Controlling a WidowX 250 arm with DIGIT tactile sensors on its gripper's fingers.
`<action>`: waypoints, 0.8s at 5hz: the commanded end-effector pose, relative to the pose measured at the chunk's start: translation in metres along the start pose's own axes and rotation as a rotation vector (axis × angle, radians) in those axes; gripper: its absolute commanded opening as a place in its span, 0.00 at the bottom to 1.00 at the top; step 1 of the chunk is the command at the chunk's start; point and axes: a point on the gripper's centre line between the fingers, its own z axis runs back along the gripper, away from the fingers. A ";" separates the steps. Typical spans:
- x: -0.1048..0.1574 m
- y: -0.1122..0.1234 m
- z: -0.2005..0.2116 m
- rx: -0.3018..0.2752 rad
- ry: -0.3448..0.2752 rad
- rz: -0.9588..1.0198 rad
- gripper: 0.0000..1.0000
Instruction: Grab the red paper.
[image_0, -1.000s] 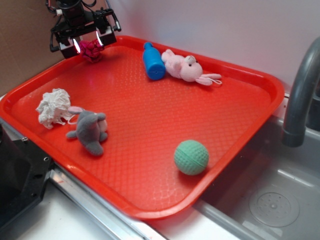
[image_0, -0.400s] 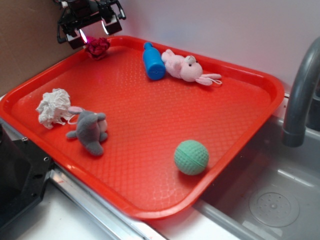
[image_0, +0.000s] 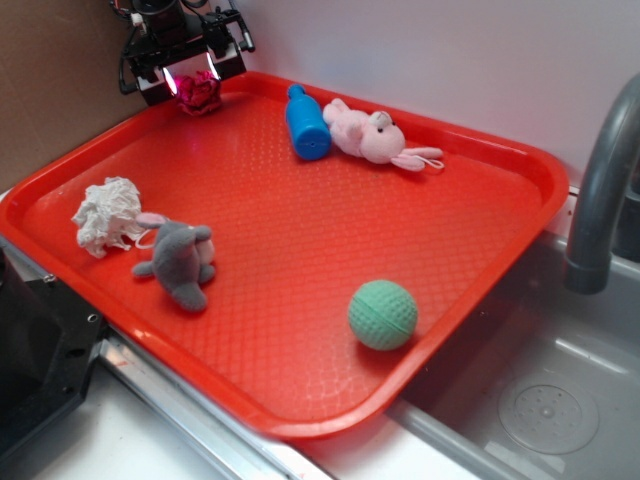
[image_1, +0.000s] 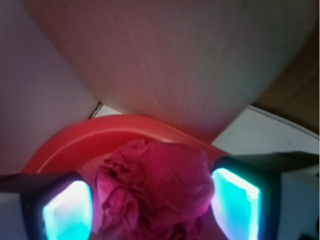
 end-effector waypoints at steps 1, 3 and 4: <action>0.006 0.008 0.001 0.003 -0.040 0.000 1.00; -0.013 0.017 -0.013 0.041 -0.031 -0.047 0.96; -0.015 0.017 -0.011 0.040 -0.033 -0.047 0.00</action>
